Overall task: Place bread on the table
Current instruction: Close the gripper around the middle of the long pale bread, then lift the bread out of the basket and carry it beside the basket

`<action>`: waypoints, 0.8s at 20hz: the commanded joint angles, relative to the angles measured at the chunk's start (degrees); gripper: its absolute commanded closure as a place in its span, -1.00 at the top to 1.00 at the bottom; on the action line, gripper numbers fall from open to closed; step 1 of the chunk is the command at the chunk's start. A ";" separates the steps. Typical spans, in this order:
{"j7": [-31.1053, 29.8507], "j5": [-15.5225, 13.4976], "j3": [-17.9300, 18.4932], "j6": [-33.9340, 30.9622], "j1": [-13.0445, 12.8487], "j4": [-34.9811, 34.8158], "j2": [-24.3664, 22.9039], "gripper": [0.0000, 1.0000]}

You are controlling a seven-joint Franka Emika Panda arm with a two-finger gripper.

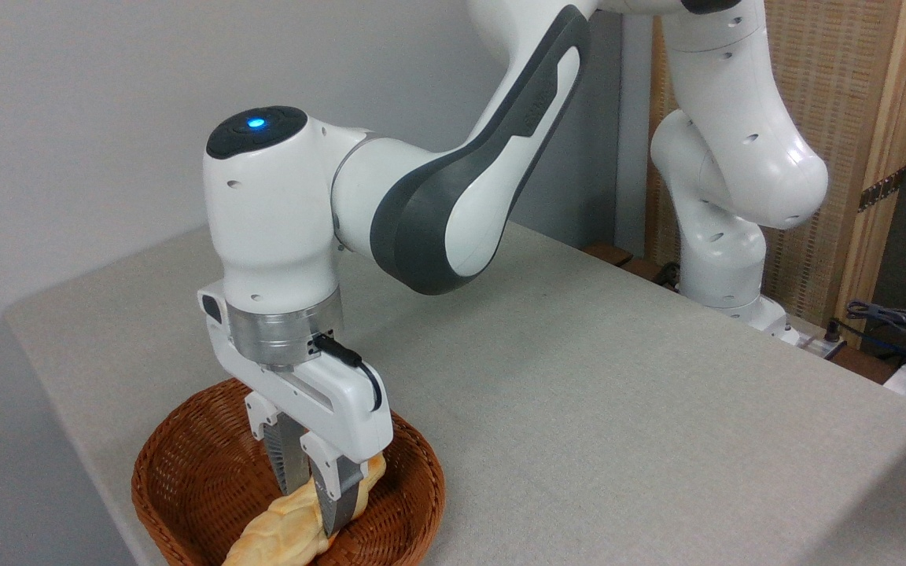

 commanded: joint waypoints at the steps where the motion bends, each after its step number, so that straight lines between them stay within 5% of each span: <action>1: 1.87 -1.59 -0.01 0.14 -0.01 0.05 -0.71 -0.29; 10: 1.78 -1.50 0.87 -8.81 0.07 0.57 -9.32 -0.22; 16: 2.13 -1.50 0.78 -21.02 0.07 0.40 -13.98 -0.18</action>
